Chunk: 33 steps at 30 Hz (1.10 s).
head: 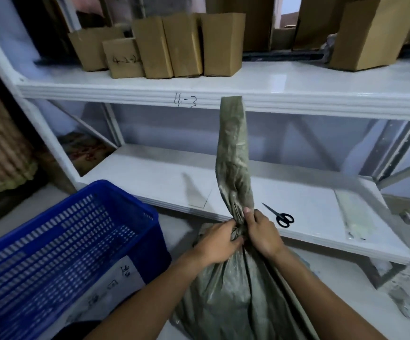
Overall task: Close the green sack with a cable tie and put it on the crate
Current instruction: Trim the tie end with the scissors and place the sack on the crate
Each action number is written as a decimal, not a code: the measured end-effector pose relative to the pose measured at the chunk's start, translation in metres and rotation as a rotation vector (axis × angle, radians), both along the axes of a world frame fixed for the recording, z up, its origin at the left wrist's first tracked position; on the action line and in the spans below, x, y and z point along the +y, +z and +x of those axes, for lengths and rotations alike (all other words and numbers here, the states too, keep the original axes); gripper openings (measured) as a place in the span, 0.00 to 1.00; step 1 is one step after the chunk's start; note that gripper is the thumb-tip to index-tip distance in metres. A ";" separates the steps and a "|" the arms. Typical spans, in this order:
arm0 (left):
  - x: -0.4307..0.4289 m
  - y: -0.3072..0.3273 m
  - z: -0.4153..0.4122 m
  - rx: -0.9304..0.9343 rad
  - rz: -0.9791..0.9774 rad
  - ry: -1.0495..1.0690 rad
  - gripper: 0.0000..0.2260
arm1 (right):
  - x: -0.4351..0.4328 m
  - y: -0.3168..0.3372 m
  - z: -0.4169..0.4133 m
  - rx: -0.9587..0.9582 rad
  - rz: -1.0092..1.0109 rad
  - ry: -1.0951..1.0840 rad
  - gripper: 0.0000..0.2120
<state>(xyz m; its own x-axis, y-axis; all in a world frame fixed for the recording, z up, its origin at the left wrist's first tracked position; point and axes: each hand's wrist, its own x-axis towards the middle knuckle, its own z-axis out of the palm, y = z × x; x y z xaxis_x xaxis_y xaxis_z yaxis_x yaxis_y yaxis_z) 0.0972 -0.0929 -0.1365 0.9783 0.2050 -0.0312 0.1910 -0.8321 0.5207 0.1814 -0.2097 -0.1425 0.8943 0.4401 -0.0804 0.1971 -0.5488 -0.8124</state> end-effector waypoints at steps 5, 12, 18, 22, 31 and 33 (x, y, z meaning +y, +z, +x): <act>0.011 0.012 -0.009 0.010 -0.096 0.068 0.16 | 0.000 0.017 0.005 0.103 -0.020 0.230 0.18; 0.017 0.031 -0.021 -0.010 -0.269 0.120 0.21 | 0.005 0.035 -0.020 -0.032 -0.128 0.222 0.19; 0.030 0.040 -0.035 -0.009 -0.378 0.096 0.20 | -0.003 0.071 -0.022 0.010 0.050 0.150 0.12; 0.039 0.064 -0.048 -0.173 -0.315 0.122 0.15 | 0.019 0.111 -0.025 -0.097 0.058 0.204 0.08; 0.089 0.154 -0.075 -0.524 0.026 0.267 0.12 | 0.091 0.230 -0.050 -0.256 0.191 0.348 0.13; 0.101 0.178 -0.082 -0.598 0.085 0.336 0.13 | 0.108 0.255 -0.056 -0.258 0.252 0.372 0.12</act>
<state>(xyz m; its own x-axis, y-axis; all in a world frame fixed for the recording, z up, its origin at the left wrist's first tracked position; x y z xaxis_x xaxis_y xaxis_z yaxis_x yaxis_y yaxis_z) 0.0156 0.0083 0.0413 0.7052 0.4779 0.5238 0.1460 -0.8208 0.5523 0.1251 -0.1013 0.1126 0.6507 0.7093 0.2712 0.5527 -0.1975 -0.8096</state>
